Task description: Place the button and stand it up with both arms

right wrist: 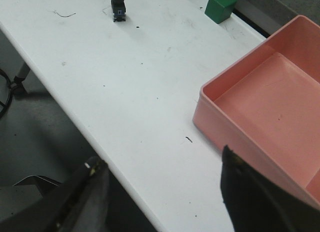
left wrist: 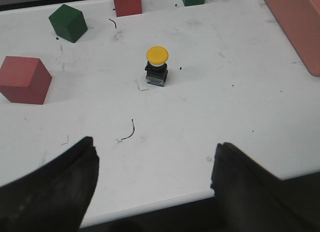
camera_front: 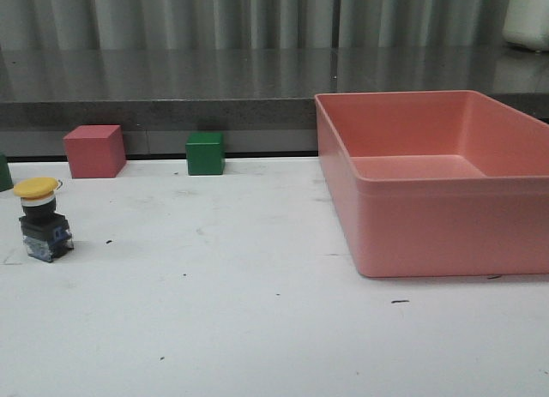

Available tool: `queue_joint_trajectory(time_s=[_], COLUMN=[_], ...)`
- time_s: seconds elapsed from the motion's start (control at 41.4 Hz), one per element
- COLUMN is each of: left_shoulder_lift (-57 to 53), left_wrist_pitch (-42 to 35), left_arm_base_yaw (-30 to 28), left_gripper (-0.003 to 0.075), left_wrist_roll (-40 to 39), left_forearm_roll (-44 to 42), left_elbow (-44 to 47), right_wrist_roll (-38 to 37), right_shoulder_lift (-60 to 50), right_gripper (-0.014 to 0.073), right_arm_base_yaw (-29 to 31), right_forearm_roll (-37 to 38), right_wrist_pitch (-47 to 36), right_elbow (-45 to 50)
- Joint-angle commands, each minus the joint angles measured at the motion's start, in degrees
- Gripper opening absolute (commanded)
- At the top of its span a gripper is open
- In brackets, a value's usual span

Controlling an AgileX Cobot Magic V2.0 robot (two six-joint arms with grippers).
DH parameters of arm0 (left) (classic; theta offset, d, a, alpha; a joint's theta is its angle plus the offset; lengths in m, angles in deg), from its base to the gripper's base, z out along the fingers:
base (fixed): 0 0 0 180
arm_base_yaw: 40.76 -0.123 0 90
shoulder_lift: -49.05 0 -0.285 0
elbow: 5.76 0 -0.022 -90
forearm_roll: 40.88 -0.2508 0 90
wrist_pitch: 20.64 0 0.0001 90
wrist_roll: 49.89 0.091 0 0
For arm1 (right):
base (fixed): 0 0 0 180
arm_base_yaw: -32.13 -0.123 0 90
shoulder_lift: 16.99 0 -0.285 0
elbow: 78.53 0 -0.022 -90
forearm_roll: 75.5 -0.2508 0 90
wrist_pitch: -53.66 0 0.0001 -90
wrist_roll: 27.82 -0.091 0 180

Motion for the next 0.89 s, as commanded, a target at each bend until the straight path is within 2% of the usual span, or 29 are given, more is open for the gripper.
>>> queue_joint_trajectory(time_s=[0.0,0.121,0.29,0.411,0.483,0.87], left_shoulder_lift=[0.58,0.58,0.58,0.58,0.58,0.58], left_wrist_pitch=[-3.99,-4.02,-4.12,-4.12,-4.12,-4.12], left_arm_base_yaw=[0.43,0.43,0.43,0.43,0.43,0.43], left_gripper=[0.0471,0.0383,0.0158,0.0042,-0.002,-0.002], left_wrist_roll=[-0.51,-0.51,-0.51,-0.51,-0.51,-0.51], left_forearm_roll=[-0.27,-0.27,-0.27,-0.27,-0.27,-0.27], left_elbow=[-1.24,-1.24,-1.24,-1.24,-1.24,-1.24], right_wrist_roll=[-0.11,-3.29,-3.55,-3.55,-3.55,-3.55], right_shoulder_lift=[0.19,0.19,0.19,0.19,0.19,0.19], right_gripper=[0.0495,0.0421,0.0174,-0.0011,-0.0075,-0.0068], right_arm_base_yaw=[0.05,0.05,0.05,0.05,0.05,0.05], right_forearm_roll=[0.87,0.92,0.87,0.87,0.87,0.93], right_wrist_pitch=[-4.17,-4.19,-4.14,-4.08,-3.96,-3.86], right_elbow=[-1.34,-1.34,-1.34,-1.34,-1.34,-1.34])
